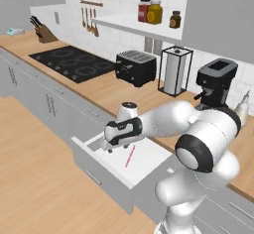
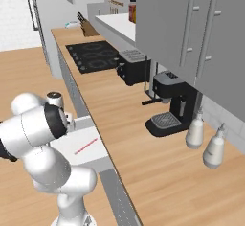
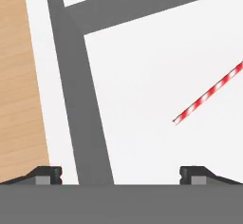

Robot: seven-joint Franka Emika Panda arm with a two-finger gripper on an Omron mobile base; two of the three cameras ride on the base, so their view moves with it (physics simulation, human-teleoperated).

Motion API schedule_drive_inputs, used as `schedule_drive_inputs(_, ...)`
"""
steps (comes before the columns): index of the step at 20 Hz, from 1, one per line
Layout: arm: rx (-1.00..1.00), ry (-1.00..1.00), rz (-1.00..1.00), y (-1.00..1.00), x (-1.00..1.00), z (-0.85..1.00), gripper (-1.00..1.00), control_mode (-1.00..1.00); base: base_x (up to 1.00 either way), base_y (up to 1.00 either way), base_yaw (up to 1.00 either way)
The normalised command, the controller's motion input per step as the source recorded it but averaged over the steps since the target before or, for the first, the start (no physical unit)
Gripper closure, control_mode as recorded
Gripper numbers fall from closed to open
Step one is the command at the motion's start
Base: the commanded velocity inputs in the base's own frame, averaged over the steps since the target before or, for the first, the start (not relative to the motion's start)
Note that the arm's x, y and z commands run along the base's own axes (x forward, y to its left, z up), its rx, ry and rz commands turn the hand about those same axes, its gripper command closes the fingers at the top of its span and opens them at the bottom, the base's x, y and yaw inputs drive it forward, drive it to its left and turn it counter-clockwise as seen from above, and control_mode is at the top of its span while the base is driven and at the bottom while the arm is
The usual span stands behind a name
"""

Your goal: Take a straw from the drawer in front and place it inside the glass cup on the dining counter.

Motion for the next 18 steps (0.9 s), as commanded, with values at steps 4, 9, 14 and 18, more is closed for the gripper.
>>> schedule_drive_inputs(4, -0.11, 0.0, 0.0, 0.0, 0.53, -0.45, -1.0, -1.0, 0.0, 0.0, 0.0)
schedule_drive_inputs(9, -0.06, 0.0, 0.0, 0.0, 0.27, -0.58, -1.0, -1.0, 0.0, 0.0, 0.0)
schedule_drive_inputs(14, 0.01, 0.0, 0.0, 0.0, 0.19, -0.58, -1.0, -1.0, 0.0, 0.0, 0.0)
schedule_drive_inputs(18, 0.03, 0.0, 0.0, 0.22, 0.0, -0.42, -1.0, -1.0, 0.0, 0.0, 0.0)
